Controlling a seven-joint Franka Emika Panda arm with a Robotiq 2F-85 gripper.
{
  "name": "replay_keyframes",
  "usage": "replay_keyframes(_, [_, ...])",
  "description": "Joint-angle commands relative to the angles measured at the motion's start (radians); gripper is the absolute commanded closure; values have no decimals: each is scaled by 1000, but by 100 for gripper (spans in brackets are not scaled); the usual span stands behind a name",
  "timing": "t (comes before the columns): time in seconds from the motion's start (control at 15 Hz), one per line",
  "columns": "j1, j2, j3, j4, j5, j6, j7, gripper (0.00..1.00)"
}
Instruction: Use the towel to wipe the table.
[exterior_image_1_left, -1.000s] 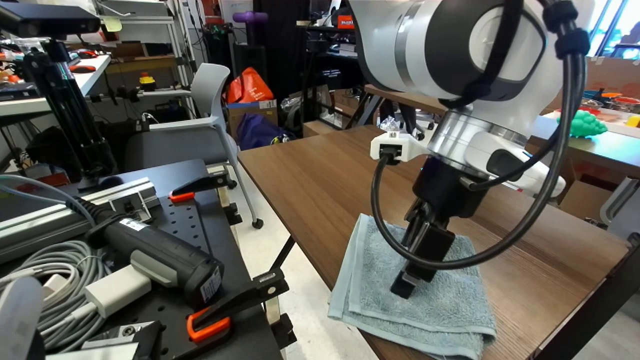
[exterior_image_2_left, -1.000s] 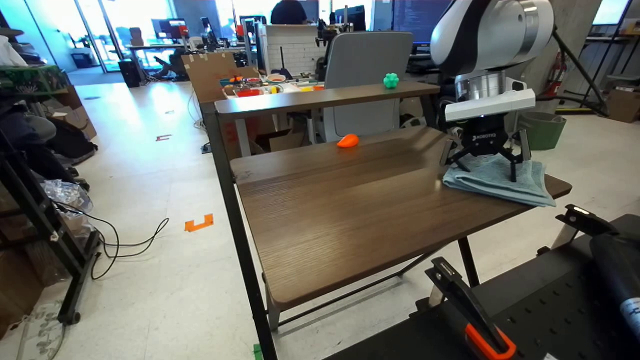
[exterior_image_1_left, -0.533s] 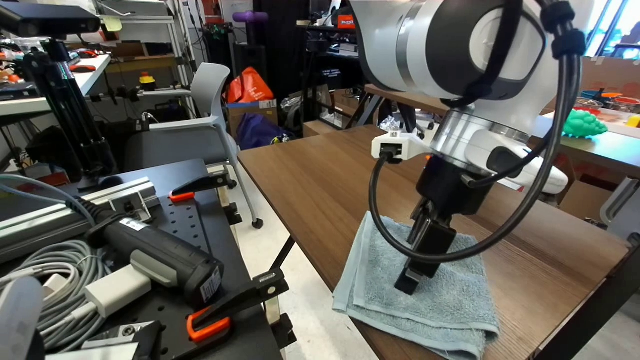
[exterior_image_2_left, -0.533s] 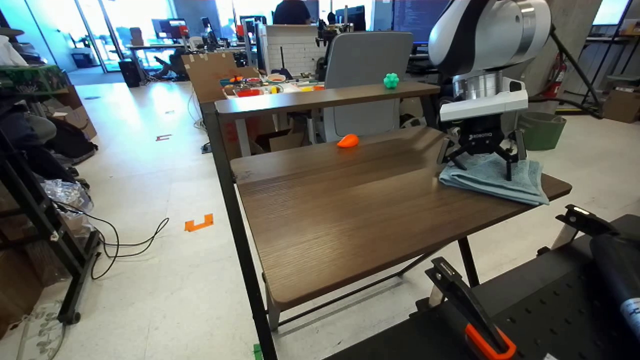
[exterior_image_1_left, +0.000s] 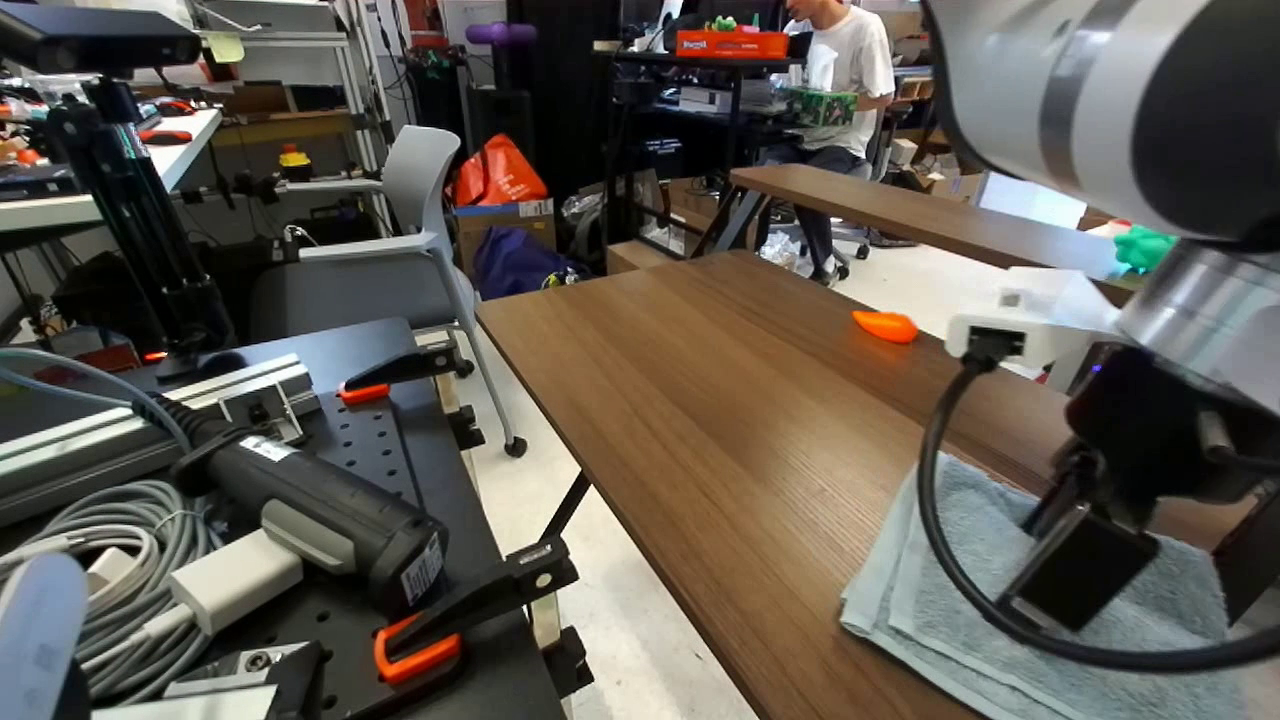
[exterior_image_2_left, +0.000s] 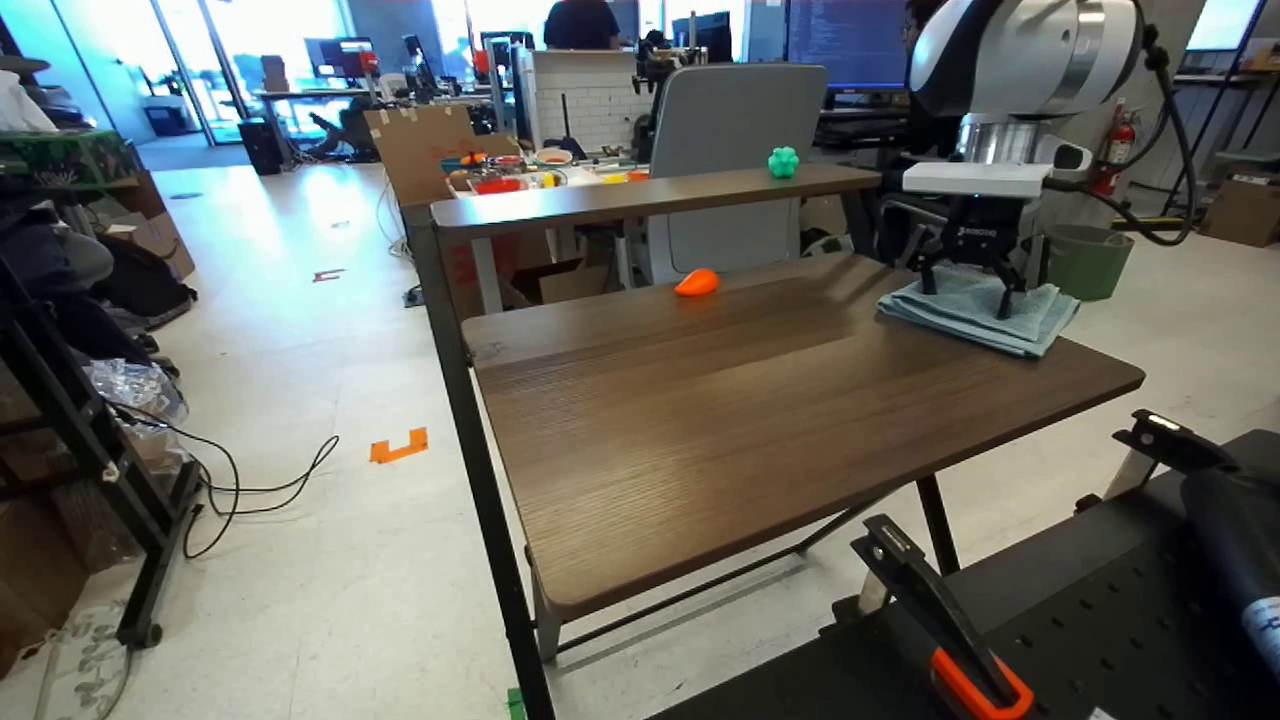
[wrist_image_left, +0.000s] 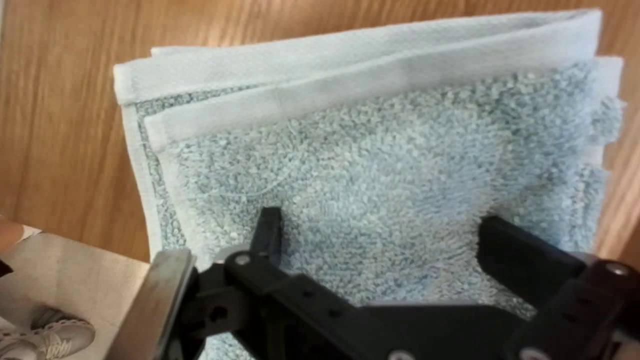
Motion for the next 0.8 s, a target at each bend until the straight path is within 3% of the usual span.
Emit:
replay_keyframes(0.0, [-97, 135, 58, 238, 87, -62, 5, 0])
replay_keyframes(0.27, [-123, 170, 111, 331, 110, -80, -35, 0])
replay_keyframes(0.73, [-16, 159, 163, 343, 81, -18, -104, 0])
